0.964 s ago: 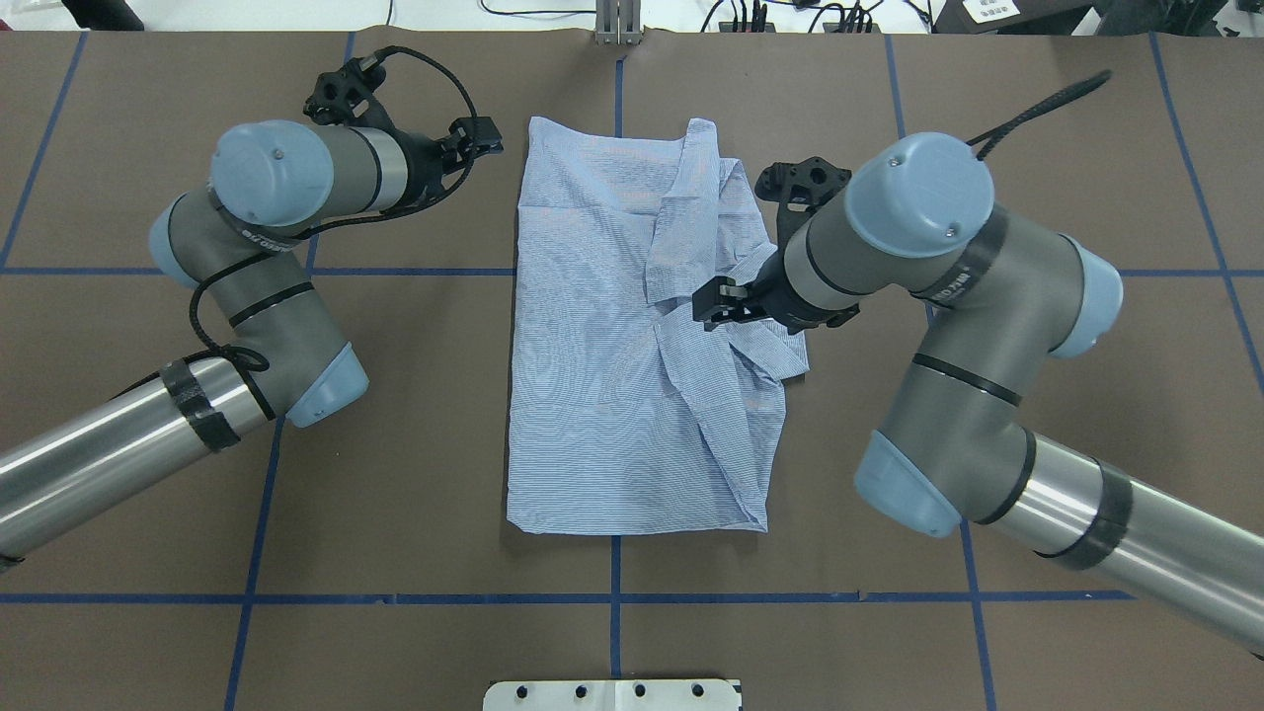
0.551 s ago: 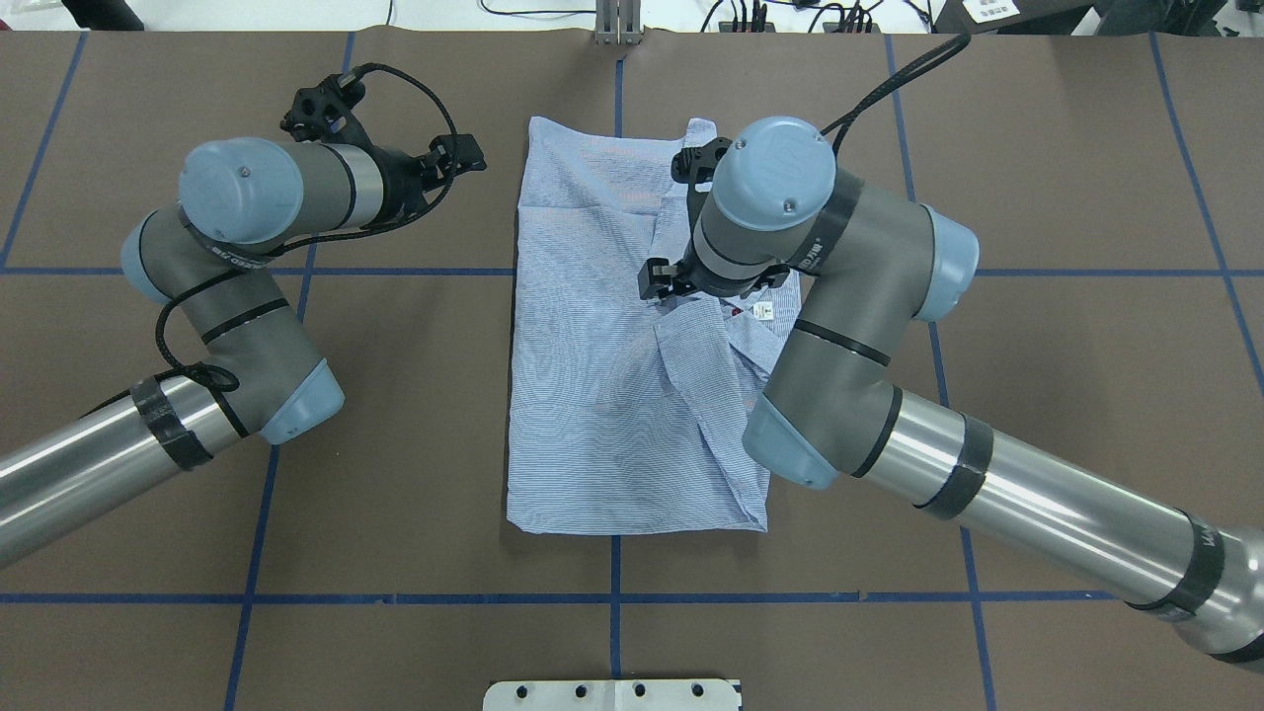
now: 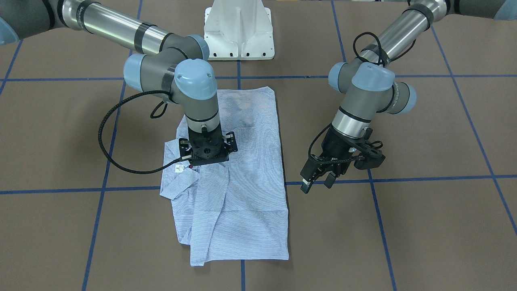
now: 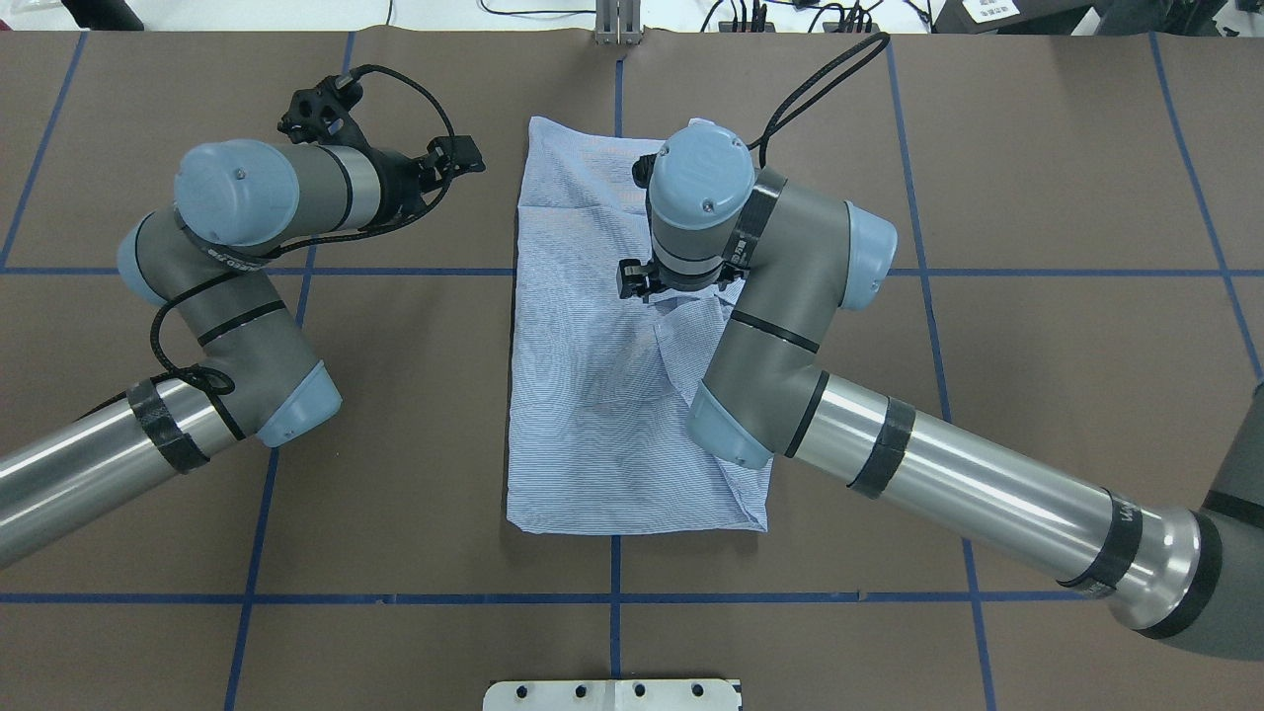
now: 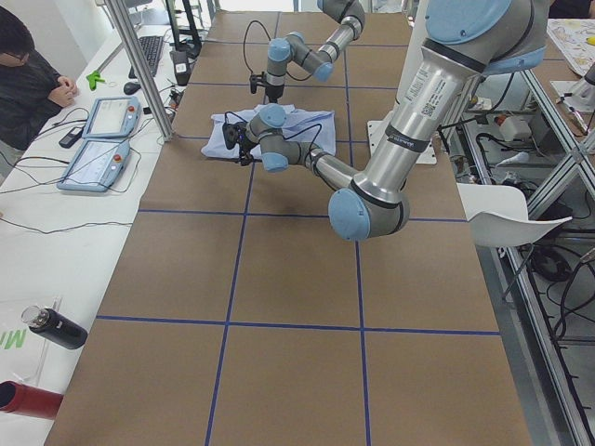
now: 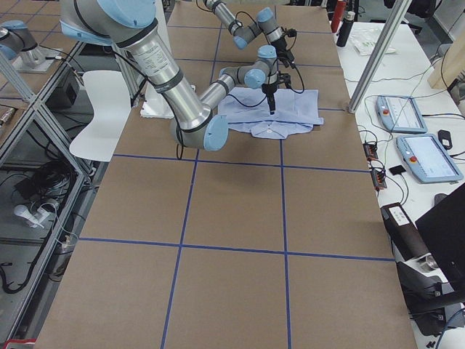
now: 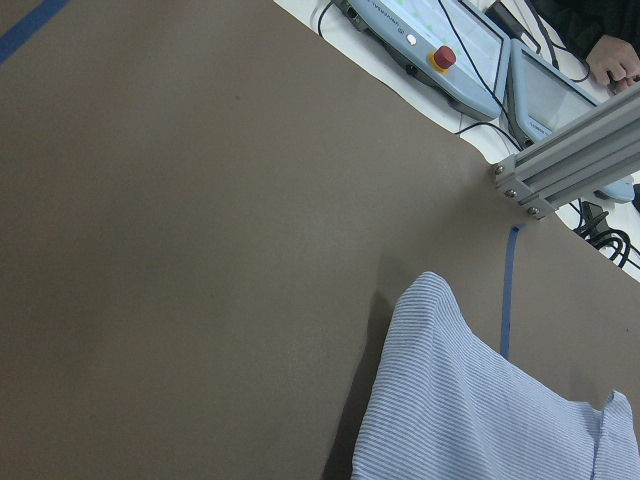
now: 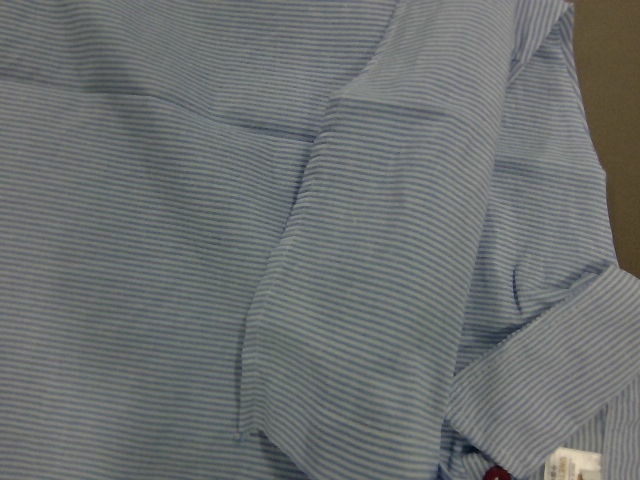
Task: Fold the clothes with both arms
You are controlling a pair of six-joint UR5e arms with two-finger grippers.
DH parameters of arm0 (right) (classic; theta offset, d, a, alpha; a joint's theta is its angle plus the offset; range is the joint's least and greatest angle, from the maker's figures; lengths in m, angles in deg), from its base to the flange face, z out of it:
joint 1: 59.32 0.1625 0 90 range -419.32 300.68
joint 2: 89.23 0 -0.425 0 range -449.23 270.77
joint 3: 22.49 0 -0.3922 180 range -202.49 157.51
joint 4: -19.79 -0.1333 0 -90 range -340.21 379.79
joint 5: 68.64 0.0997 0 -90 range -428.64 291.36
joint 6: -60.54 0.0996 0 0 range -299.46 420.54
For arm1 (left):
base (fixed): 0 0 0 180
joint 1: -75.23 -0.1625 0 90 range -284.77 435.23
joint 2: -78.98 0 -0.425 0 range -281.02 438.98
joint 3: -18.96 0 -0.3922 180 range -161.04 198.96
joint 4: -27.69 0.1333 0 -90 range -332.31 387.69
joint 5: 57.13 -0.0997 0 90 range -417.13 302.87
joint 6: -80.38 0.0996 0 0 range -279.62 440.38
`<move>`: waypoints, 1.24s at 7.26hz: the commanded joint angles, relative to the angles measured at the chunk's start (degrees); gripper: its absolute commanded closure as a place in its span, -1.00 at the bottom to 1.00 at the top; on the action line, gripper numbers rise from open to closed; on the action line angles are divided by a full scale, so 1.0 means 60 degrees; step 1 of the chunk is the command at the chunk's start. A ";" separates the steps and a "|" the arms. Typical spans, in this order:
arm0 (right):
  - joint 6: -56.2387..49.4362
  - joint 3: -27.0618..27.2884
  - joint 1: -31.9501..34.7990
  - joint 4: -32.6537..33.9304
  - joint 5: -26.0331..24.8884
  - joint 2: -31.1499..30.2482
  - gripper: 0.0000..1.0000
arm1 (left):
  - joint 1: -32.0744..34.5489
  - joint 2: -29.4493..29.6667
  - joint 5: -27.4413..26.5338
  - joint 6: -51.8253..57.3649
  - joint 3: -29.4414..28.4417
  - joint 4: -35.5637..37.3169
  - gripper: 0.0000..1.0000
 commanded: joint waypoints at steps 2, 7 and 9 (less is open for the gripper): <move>-0.0262 -0.0415 -0.0092 0.0100 -0.0097 0.0024 -1.00 | -0.0040 0.0011 0.0016 -0.0095 0.0054 0.0000 -1.00; -0.0949 -0.0226 0.0127 0.0584 -0.0067 -0.0355 -1.00 | -0.0054 0.0012 0.0192 -0.0139 0.0259 0.0014 -1.00; -0.1358 0.0430 0.0346 0.0598 0.0020 -0.1041 -1.00 | -0.0069 0.0012 0.0206 -0.0154 0.0288 0.0014 -1.00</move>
